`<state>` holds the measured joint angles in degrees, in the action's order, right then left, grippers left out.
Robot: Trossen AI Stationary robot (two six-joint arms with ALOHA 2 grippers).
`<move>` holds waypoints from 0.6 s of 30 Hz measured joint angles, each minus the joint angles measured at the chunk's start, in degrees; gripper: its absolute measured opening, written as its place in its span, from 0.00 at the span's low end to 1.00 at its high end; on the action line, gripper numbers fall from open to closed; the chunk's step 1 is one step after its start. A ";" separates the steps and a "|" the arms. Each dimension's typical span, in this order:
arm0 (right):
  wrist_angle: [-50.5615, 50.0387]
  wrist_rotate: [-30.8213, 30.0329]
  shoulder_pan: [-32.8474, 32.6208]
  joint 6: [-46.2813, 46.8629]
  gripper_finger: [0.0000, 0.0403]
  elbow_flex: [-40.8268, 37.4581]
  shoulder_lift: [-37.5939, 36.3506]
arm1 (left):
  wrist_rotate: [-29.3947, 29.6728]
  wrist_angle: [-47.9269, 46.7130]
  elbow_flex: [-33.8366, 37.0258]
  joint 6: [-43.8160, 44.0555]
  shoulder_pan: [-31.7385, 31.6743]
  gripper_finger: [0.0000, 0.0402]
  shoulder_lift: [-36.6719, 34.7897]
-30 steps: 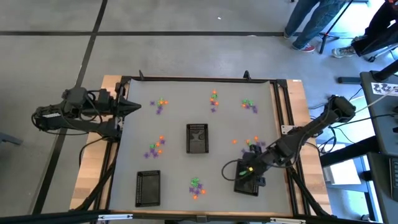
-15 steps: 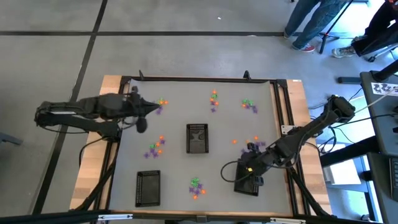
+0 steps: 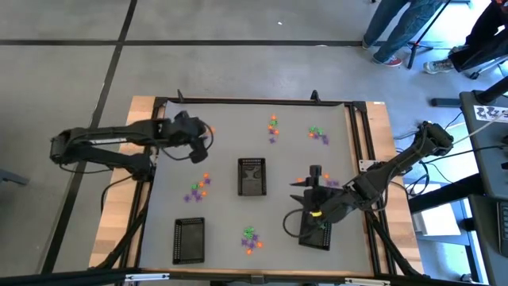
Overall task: Sort Halloween decoration
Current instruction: Put the orange spider toy into the top black bin
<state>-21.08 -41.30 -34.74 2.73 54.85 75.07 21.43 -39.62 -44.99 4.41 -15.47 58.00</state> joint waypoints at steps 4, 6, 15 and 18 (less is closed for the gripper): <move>7.47 4.58 3.58 -7.59 0.41 0.00 0.00 | -1.24 1.62 0.00 -0.53 -6.70 0.43 2.76; 9.57 9.00 6.99 -9.20 0.41 0.00 0.00 | -4.98 1.91 0.00 -1.37 -10.93 0.43 3.78; 12.41 18.39 20.29 -6.43 0.41 -0.22 0.00 | -10.02 2.05 0.00 -0.29 -24.34 0.43 12.45; 18.04 18.47 21.51 -6.22 0.41 -2.21 0.00 | -10.08 3.30 0.00 -0.18 -26.03 0.43 16.48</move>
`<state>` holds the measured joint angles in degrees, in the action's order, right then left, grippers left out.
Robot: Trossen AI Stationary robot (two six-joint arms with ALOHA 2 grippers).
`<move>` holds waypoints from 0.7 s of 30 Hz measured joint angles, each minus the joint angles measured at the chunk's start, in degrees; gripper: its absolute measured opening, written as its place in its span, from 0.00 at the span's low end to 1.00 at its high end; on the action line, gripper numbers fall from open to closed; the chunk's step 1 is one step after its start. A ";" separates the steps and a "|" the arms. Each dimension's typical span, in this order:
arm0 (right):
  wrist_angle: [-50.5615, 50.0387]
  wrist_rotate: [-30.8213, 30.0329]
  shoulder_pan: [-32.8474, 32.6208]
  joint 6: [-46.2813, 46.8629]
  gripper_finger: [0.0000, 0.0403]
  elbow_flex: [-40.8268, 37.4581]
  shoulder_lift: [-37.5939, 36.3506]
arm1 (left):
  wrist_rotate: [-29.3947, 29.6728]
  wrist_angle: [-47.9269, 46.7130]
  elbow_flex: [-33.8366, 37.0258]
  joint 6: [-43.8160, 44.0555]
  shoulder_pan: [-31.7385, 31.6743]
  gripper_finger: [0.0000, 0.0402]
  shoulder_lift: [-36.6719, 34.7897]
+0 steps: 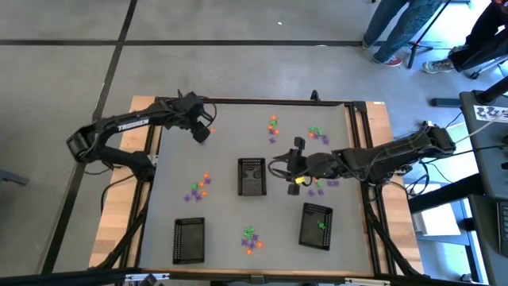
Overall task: Sort Halloween decoration
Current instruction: Put the orange spider toy into the top black bin
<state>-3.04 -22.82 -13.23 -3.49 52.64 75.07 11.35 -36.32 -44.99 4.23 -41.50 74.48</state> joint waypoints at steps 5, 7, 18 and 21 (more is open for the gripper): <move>7.12 -0.11 0.26 -1.44 0.41 -4.89 0.00 | -2.71 3.52 0.02 -0.02 -0.57 0.43 5.48; 8.86 -0.26 0.24 -1.38 0.41 -6.59 0.00 | -4.99 4.68 0.02 -0.15 -0.55 0.43 7.03; 13.59 -0.49 0.13 0.10 0.41 -10.04 0.00 | -5.53 7.31 0.02 0.55 -1.02 0.43 11.69; 13.50 -0.49 0.13 0.46 0.41 -10.09 0.01 | -5.53 7.41 0.02 1.71 -1.02 0.43 11.69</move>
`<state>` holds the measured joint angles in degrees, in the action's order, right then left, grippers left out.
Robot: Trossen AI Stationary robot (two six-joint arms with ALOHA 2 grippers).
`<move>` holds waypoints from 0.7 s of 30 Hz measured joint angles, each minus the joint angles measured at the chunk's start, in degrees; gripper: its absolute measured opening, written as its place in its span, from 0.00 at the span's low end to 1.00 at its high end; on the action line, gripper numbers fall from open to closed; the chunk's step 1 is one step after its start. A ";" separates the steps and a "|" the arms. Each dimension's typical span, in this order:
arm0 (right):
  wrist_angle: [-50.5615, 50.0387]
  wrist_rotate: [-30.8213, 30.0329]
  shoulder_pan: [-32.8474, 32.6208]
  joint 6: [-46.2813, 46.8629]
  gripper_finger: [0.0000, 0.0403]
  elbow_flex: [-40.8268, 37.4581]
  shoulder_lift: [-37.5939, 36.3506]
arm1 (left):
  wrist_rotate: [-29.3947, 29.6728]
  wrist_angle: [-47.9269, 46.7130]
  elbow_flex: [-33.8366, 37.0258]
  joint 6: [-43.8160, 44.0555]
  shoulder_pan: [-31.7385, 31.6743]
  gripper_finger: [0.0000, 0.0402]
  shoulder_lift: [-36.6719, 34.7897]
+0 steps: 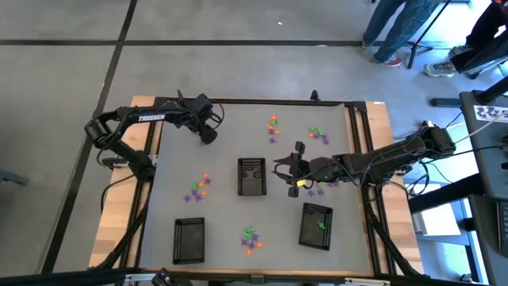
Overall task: Sort Halloween decoration
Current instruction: Put the orange spider toy into the top black bin
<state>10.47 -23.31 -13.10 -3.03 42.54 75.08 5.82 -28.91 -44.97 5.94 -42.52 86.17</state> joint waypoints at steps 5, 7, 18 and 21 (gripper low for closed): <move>0.01 0.00 0.00 1.40 0.41 0.00 0.01 | 0.02 0.02 0.00 1.37 0.00 0.43 0.00; 0.02 0.00 0.00 1.60 0.41 0.00 0.01 | 0.16 0.02 0.00 1.51 0.00 0.43 0.00; 0.06 0.98 -2.37 5.62 0.41 0.00 0.01 | 3.94 1.71 0.00 4.55 0.02 0.29 0.00; 0.09 -0.55 -3.95 5.63 0.41 0.00 0.01 | 3.48 1.68 0.00 5.97 0.36 0.25 0.00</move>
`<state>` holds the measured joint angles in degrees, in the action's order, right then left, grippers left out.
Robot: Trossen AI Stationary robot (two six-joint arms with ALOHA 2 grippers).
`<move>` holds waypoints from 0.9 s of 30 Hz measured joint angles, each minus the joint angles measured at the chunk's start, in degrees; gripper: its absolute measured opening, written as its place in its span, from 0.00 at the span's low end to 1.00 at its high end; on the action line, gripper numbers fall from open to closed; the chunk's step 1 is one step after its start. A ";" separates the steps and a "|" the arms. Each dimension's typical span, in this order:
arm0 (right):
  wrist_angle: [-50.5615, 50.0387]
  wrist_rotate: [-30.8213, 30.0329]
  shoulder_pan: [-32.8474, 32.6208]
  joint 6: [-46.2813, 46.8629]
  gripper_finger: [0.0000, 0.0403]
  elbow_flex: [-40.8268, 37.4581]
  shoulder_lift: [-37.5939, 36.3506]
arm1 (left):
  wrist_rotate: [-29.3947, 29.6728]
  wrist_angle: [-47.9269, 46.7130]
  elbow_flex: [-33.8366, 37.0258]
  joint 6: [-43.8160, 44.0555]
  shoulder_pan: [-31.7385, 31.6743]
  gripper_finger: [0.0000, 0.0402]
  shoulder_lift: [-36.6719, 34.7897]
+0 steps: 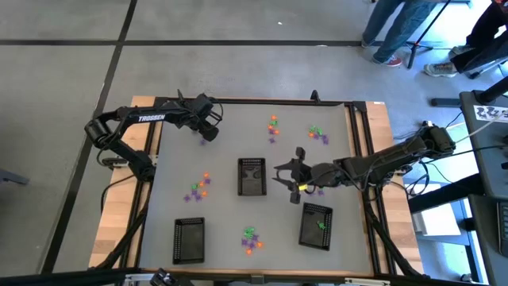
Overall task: Sort Halloween decoration
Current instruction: Put the orange spider toy into the top black bin
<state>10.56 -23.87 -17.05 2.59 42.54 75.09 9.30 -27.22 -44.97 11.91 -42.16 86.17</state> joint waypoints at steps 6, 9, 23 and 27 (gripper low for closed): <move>0.01 -2.61 -2.50 0.98 0.41 0.00 0.00 | -0.34 -0.69 0.00 0.36 0.19 0.23 0.00; 0.14 -2.63 -2.59 1.12 0.41 0.00 0.00 | -1.49 -1.74 0.00 1.23 0.19 0.23 0.00; 0.45 -4.56 -2.44 0.52 0.41 0.00 0.02 | -1.33 -1.64 0.00 -0.05 0.19 0.23 0.00; 0.49 -4.56 -2.44 0.37 0.41 0.00 0.02 | -1.66 -1.64 0.00 -0.05 0.19 0.23 0.00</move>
<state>11.05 -28.42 -19.49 2.96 42.54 75.11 7.64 -28.86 -44.97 11.86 -41.98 86.17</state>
